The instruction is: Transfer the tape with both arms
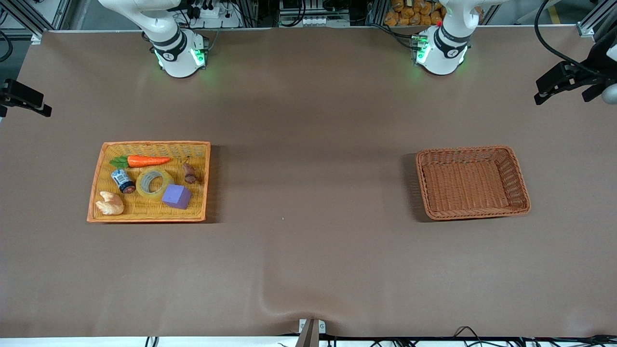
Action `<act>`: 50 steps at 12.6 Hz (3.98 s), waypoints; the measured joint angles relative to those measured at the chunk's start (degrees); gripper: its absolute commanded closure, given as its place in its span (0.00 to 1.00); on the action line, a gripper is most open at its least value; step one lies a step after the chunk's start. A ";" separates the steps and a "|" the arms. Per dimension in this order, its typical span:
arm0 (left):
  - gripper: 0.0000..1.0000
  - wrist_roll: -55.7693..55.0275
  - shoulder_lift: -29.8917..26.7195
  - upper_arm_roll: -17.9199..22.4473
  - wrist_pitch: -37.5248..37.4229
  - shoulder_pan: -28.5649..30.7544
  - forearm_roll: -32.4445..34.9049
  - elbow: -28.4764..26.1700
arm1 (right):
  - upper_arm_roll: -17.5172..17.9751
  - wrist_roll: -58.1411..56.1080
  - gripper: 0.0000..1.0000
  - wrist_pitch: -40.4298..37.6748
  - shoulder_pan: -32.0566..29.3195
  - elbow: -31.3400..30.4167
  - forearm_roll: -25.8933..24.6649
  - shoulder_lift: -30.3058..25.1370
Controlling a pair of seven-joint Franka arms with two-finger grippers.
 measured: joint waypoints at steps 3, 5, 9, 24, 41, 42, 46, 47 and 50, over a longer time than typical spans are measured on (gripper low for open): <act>0.00 0.00 0.00 0.05 0.00 0.00 0.00 0.00 | 0.01 0.00 0.00 1.71 0.27 -0.06 0.00 0.01; 0.00 0.00 0.01 0.08 -0.02 0.01 0.00 0.00 | 0.01 0.00 0.00 2.11 0.39 -0.11 0.00 0.01; 0.00 0.00 0.66 0.27 -0.35 0.08 0.00 -0.16 | 0.02 0.01 0.00 2.15 0.91 -0.34 0.00 0.13; 0.00 0.00 2.52 0.04 0.41 1.28 0.00 -0.71 | 0.08 0.06 0.00 21.50 7.54 -9.41 0.00 14.98; 0.00 0.00 2.67 0.23 0.41 1.44 0.00 -1.63 | 0.06 -1.04 0.16 57.22 7.54 -46.26 0.01 17.30; 0.00 0.00 2.67 0.22 0.41 1.43 0.00 -1.63 | 0.08 -1.06 0.21 57.38 7.54 -46.27 0.01 17.66; 0.00 0.00 2.65 0.06 0.41 1.34 0.00 -1.61 | 0.10 -1.10 0.47 57.62 7.54 -46.26 0.01 18.38; 0.00 0.00 2.59 -0.04 0.41 1.29 0.00 -1.57 | 0.10 -1.10 0.61 57.64 7.54 -46.26 0.01 18.52; 0.00 0.00 2.05 -0.37 0.41 1.23 0.00 -1.53 | 0.16 -1.19 0.99 57.81 7.56 -46.10 0.01 18.85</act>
